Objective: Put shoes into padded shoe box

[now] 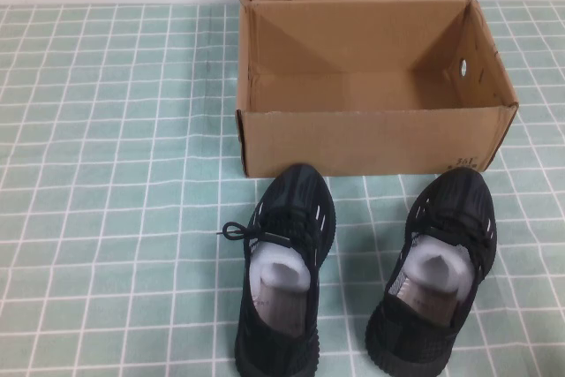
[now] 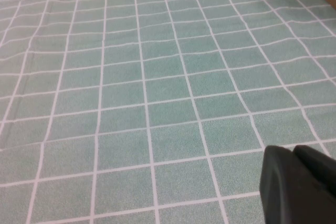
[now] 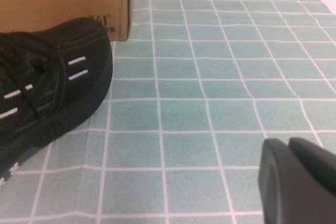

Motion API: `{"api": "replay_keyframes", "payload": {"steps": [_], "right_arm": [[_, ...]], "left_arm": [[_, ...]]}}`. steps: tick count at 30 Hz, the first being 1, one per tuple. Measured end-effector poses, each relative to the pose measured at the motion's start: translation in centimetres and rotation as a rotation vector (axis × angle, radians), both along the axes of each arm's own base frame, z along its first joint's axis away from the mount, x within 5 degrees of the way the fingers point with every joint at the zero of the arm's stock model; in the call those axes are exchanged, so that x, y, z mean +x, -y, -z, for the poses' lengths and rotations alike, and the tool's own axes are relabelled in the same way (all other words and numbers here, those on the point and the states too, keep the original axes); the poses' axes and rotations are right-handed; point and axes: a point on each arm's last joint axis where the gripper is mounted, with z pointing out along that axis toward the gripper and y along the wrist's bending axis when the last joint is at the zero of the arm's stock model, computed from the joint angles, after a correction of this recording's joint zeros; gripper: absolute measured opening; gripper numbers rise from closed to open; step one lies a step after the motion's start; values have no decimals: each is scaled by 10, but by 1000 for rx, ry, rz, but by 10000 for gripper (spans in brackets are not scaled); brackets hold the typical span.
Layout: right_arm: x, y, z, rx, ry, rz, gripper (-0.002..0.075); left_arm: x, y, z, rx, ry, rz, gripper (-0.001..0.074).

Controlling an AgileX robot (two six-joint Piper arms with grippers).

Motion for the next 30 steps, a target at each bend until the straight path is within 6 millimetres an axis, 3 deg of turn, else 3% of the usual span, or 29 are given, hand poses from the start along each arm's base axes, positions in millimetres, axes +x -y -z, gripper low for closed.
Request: {"api": "replay_keyframes", "payload": {"steps": [30], "right_arm": [[0, -1, 0, 15, -1, -1, -8]], "left_arm": [[0, 0, 0, 2, 0, 0, -4]]}}
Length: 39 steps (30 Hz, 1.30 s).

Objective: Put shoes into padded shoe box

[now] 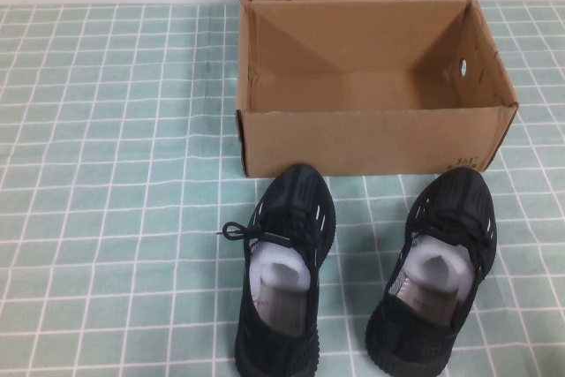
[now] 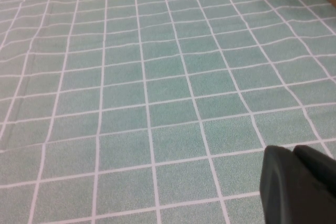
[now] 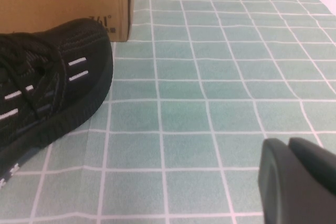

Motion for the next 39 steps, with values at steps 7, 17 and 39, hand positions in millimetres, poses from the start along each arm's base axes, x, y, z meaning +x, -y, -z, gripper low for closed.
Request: {"api": "replay_keyframes", "payload": {"steps": [7, 17, 39], "right_arm": [[1, 0, -3, -14, 38, -6, -8], [2, -9, -48, 20, 531, -100, -8], [-62, -1, -169, 355, 1379, -166, -8]], "left_arm": [[0, 0, 0, 0, 0, 0, -4], [0, 0, 0, 0, 0, 0, -4], [0, 0, 0, -6, -1, -2, -4]]}}
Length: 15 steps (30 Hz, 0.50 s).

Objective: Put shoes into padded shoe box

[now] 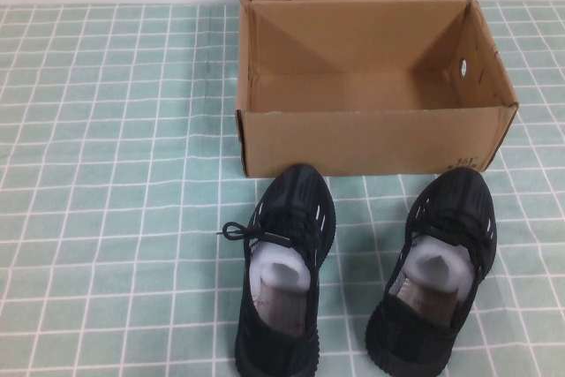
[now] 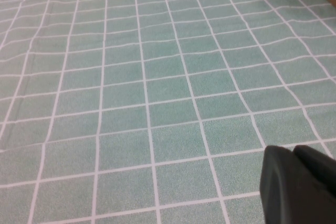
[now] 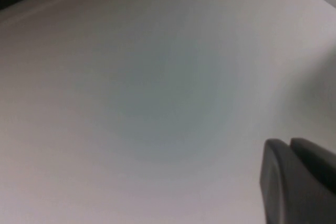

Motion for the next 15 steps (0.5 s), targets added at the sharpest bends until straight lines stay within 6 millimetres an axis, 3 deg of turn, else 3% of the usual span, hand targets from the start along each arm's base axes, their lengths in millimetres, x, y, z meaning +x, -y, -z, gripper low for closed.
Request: {"api": "replay_keyframes", "payload": {"steps": [1, 2, 3, 6, 7, 9, 11, 12, 13, 14, 15], "right_arm": [[16, 2, 24, 46, -110, -21, -8], [13, 1, 15, 28, -113, -28, -8], [-12, -5, -24, -67, -11, 1, -8], [-20, -5, -44, -74, -114, -17, -8], [2, -4, -18, -38, -265, -46, -8], [-2, -3, -27, -42, -360, -35, -8], [-5, -2, -38, -37, -465, -26, -8], [-26, 0, -69, -38, -434, -10, -8], [-23, 1, -72, -34, -496, -8, -8], [4, -1, -49, -30, -675, -14, -8], [9, 0, -51, -35, -749, -4, -8]], "left_arm": [[0, 0, 0, 0, 0, 0, -4], [0, 0, 0, 0, 0, 0, -4], [0, 0, 0, 0, 0, 0, -4], [0, 0, 0, 0, 0, 0, -4], [0, 0, 0, 0, 0, 0, -4], [0, 0, 0, 0, 0, 0, -4], [0, 0, 0, 0, 0, 0, -4], [0, 0, 0, 0, 0, 0, -4], [0, 0, 0, 0, 0, 0, -4], [0, 0, 0, 0, 0, 0, -4], [0, 0, 0, 0, 0, 0, -4]]}}
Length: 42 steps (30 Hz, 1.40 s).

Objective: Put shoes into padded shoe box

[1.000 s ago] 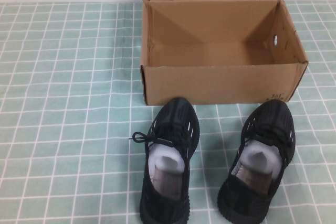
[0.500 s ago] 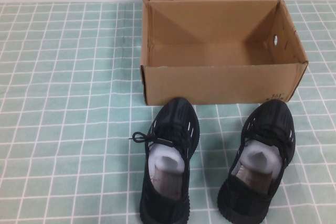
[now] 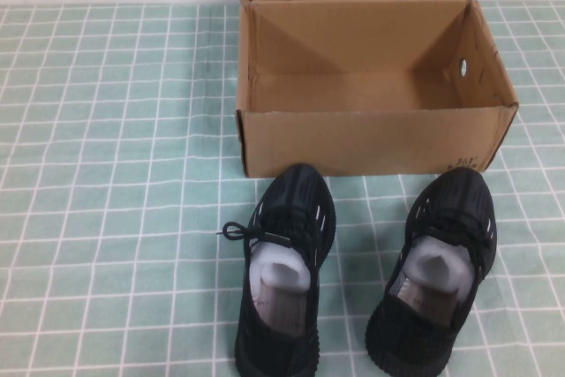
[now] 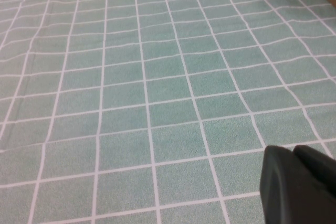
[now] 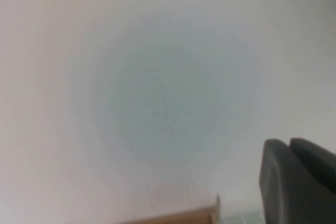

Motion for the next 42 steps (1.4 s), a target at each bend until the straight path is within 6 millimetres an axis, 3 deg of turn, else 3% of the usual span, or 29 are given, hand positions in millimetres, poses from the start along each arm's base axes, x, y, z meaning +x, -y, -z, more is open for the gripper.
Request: {"api": "replay_keyframes", "payload": {"steps": [3, 7, 12, 18, 19, 20, 21, 22, 30, 37, 39, 42], "right_arm": [[16, 1, -2, -103, -145, 49, -8], [27, 3, -4, -276, -174, 119, -8], [36, -1, -2, -277, -220, 76, -8], [78, -4, 12, -259, -478, 24, -8], [77, -9, -10, -200, -451, -30, -8], [94, -8, 14, -282, -578, -14, -8], [96, -14, -12, -234, -543, -84, -8], [111, -13, 15, -335, -666, -70, -8], [181, -59, 27, -592, -1023, -390, -8], [217, -109, 52, -807, -1219, -567, 3], [220, -125, 61, -872, -1244, -610, 52], [221, -143, 75, -940, -1272, -666, 193]], "left_arm": [[0, 0, 0, 0, 0, 0, -4], [0, 0, 0, 0, 0, 0, -4], [0, 0, 0, 0, 0, 0, -4], [0, 0, 0, 0, 0, 0, -4], [0, 0, 0, 0, 0, 0, -4], [0, 0, 0, 0, 0, 0, -4], [0, 0, 0, 0, 0, 0, -4], [0, 0, 0, 0, 0, 0, -4], [0, 0, 0, 0, 0, 0, -4], [0, 0, 0, 0, 0, 0, -4], [0, 0, 0, 0, 0, 0, -4], [0, 0, 0, 0, 0, 0, -4]]}}
